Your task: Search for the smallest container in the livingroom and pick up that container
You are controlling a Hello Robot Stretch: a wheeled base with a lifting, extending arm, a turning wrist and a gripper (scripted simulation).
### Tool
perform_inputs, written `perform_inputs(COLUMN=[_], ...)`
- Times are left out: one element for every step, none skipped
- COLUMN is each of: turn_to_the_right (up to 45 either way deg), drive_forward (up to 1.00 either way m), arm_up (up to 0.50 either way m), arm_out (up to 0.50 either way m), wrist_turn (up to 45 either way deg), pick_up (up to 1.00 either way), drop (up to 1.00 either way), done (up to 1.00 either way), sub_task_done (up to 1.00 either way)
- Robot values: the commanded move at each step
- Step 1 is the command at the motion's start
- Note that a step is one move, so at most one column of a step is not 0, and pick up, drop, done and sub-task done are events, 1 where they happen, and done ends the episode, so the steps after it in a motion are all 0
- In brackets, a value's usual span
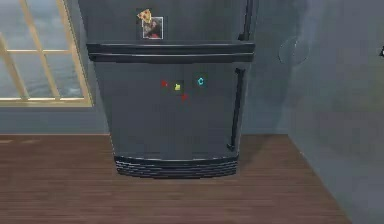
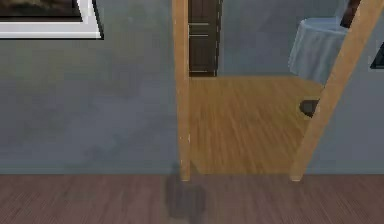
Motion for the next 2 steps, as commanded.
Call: perform_inputs(turn_to_the_right=[45.0, 45.0], drive_forward=[0.00, 0.00], arm_up=[0.00, 0.00], arm_out=[0.00, 0.00], wrist_turn=[0.0, 0.0], pick_up=[0.00, 0.00], drop=[0.00, 0.00], done=[0.00, 0.00], sub_task_done=[0.00, 0.00])
